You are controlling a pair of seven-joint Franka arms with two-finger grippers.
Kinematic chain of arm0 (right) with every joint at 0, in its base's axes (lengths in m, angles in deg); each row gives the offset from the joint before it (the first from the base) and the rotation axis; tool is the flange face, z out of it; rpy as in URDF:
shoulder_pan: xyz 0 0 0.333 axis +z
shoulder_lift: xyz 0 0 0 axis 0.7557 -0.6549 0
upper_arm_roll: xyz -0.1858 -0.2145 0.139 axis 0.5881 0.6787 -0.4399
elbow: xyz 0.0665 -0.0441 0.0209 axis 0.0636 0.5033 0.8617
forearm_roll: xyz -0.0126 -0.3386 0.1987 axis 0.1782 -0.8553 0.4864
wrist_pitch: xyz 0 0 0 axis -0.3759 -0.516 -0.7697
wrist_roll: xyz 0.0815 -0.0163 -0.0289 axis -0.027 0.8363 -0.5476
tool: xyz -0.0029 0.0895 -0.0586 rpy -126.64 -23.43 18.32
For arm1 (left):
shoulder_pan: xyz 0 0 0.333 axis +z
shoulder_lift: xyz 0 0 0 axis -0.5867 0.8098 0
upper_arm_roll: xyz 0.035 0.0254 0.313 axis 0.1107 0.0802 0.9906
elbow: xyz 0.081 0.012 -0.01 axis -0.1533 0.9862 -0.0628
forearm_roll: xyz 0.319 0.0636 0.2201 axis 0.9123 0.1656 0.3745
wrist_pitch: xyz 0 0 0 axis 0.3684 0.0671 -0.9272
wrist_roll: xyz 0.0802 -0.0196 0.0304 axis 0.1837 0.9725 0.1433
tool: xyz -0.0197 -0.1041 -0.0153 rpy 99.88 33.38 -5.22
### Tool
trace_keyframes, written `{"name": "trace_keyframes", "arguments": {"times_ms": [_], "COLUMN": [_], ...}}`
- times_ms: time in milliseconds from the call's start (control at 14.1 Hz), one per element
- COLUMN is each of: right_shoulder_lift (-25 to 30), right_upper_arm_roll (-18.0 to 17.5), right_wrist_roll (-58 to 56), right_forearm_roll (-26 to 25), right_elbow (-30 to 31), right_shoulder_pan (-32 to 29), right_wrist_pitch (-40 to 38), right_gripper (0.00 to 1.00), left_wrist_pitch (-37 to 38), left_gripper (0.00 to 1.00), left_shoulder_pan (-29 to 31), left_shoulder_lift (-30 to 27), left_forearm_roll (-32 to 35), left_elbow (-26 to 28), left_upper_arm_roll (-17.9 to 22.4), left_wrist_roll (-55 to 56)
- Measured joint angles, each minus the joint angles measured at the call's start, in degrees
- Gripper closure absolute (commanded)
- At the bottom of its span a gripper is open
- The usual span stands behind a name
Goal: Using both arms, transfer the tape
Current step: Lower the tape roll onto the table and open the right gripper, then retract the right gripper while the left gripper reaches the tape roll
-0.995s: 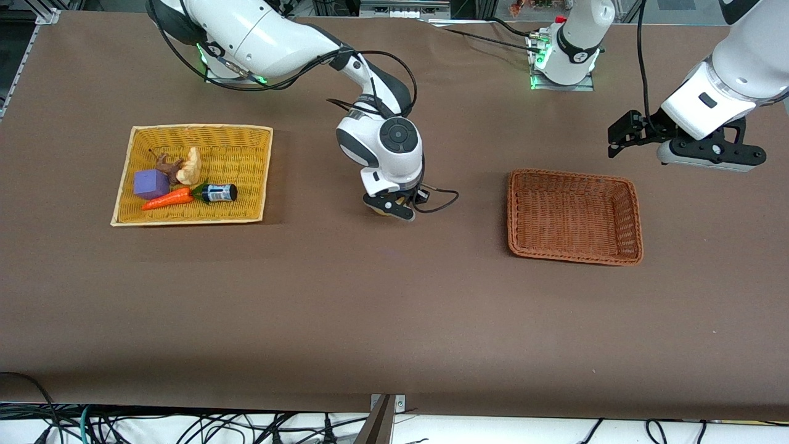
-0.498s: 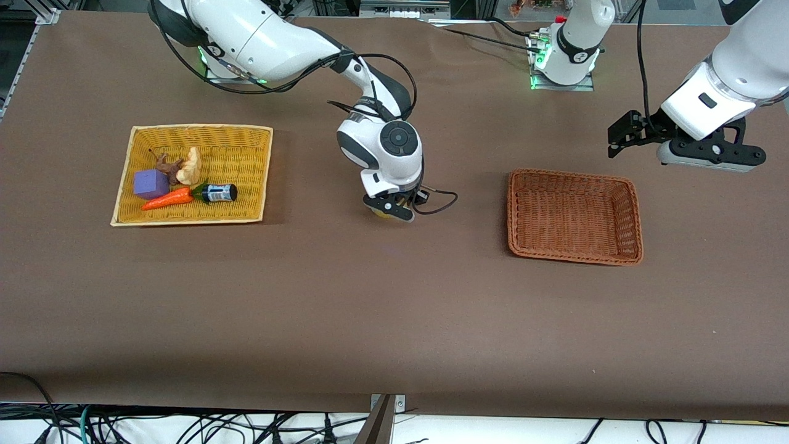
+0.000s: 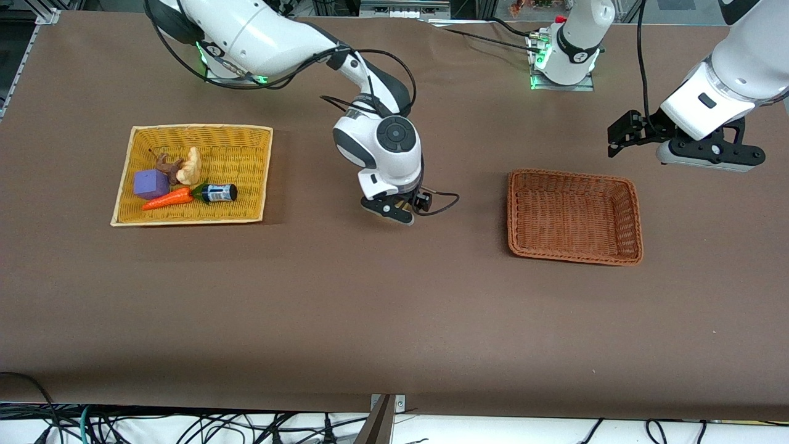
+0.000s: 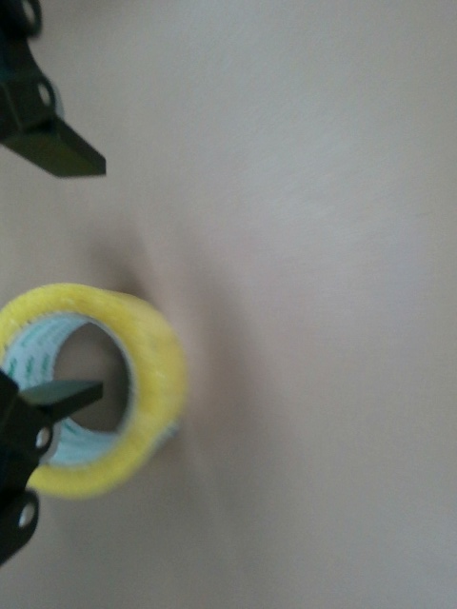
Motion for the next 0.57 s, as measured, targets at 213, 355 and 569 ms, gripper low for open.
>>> {"name": "trace_keyframes", "arguments": {"times_ms": [213,355,569], "right_shoulder_lift": [7.0,11.4,16.3], "right_upper_arm_roll": [0.4,0.6,1.0], "right_wrist_roll": [-16.7,-30.0,-51.2], "right_forearm_roll": [-0.1,0.8,6.6], "right_elbow": [-0.8,-0.9,-0.9], "right_shoulder_pan": [-6.0,-12.8,-25.4], "right_wrist_pitch": [-9.5,-15.0,-19.2], "right_gripper": [0.0,0.0,0.0], "left_wrist_pitch": [4.3,6.8,7.5], "left_gripper": [0.0,0.0,0.0], "left_shoulder_pan": [-0.6,-1.0,-1.5], "left_shoulder_lift": [1.1,3.0,5.5], "left_forearm_roll": [0.0,0.0,0.0], "left_elbow": [0.0,0.0,0.0], "left_upper_arm_roll": [-1.7,-3.9,-8.8], "left_wrist_roll": [0.0,0.0,0.2]}}
